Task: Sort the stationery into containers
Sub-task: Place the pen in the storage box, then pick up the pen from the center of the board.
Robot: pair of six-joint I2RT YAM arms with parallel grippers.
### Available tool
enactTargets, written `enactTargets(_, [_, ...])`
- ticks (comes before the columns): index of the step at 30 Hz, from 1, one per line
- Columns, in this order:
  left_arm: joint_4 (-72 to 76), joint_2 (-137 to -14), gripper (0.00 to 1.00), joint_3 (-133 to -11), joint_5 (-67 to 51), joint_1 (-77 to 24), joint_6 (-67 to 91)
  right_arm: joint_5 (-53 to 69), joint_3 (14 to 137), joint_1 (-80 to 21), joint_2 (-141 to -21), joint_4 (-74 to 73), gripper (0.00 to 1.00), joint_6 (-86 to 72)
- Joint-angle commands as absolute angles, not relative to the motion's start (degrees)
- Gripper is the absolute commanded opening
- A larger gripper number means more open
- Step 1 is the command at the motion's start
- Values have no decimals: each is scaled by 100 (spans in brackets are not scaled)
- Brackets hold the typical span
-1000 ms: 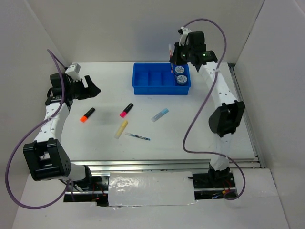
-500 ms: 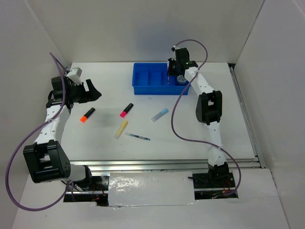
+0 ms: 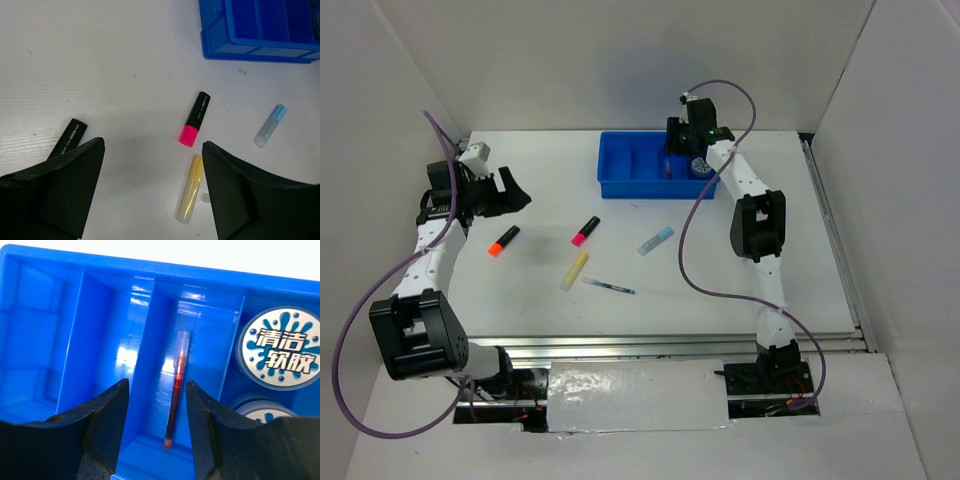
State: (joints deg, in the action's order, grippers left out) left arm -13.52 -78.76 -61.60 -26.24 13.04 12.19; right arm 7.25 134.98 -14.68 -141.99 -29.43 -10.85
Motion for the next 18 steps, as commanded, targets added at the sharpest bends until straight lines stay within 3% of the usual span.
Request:
enactTargets(1, [-1213, -7919, 91, -6460, -2663, 1371, 1204, 868, 13526, -1521, -13914, -2882, 56, -1099])
enactTargets(5, [-1169, -7831, 91, -6434, -2934, 1441, 1178, 2396, 13071, -1555, -12993, -3093, 38, -363])
enactTargets(7, [-1440, -7848, 92, -6591, -3679, 1590, 784, 2820, 12439, -1809, -12298, -3496, 38, 708])
enactTargets(10, [-1783, -7901, 92, -6820, -4263, 1757, 571, 2516, 11306, -2477, -11428, -4182, 40, 2281])
enactTargets(14, [-1574, -7543, 92, -6496, -4070, 1881, 869, 1919, 9313, -3417, -10365, -4000, 44, 2549])
enactTargets(18, [-1362, -7120, 94, -6162, -3841, 1934, 984, 1512, 8500, -4174, -10160, -3718, 45, 2181])
